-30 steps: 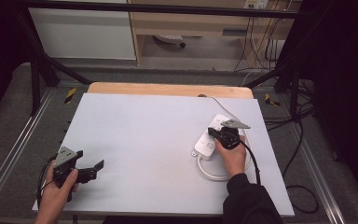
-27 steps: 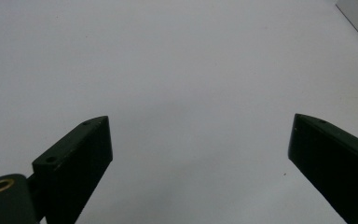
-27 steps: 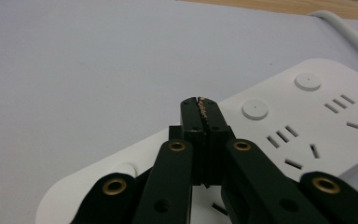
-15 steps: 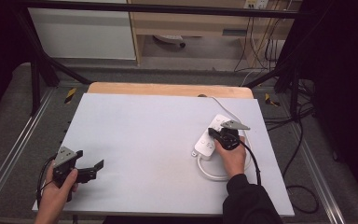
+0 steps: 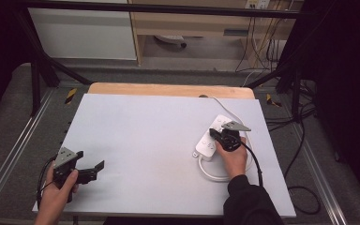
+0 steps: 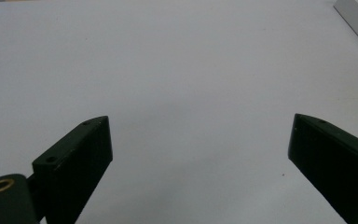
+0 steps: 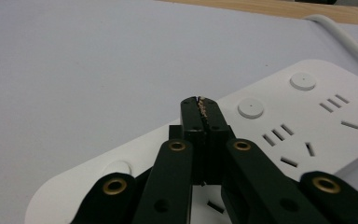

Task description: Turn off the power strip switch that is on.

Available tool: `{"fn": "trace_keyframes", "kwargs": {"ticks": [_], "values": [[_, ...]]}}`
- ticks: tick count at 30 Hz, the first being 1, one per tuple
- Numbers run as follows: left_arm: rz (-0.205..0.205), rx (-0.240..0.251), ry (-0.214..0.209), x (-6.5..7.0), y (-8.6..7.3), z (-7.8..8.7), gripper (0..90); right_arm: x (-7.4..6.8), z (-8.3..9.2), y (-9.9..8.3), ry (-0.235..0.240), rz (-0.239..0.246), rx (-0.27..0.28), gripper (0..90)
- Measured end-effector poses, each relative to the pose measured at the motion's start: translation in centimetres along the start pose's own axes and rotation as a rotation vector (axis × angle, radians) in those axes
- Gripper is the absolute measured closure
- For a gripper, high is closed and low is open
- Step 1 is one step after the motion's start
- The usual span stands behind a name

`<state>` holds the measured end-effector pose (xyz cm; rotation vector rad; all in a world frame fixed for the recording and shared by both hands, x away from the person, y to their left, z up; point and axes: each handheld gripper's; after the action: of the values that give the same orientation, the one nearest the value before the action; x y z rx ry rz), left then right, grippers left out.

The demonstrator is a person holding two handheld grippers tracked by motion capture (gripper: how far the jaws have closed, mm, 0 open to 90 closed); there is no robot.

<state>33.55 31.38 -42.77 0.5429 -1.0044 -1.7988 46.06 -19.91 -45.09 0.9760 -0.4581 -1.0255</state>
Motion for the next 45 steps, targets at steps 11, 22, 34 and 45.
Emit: {"fn": "trace_keyframes", "kwargs": {"ticks": [11,22,34,45], "values": [[-0.003,-0.002,0.0,0.04,0.0,-0.03,6.0,-0.18,-0.11,-0.11,-0.004,0.009,-0.002,90.0],[-0.005,-0.004,0.0,0.04,0.0,-0.04,6.0,-0.35,-0.18,-0.21,-0.018,0.019,0.002,90.0],[-0.005,-0.006,0.001,0.08,-0.01,-0.04,6.0,-0.5,-0.26,-0.37,-0.028,0.029,0.016,90.0],[-0.005,-0.007,0.002,0.07,-0.02,-0.04,6.0,-0.58,-0.26,-0.48,-0.031,0.025,0.022,90.0]]}}
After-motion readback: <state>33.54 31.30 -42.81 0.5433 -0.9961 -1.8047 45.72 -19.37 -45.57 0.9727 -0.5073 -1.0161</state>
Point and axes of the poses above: each handheld gripper's, and its own axes: z roughly backward along the jaws, y roughly out of its top, x roughly to its right, and after that the axes turned 4 degrees about -x, right-handed
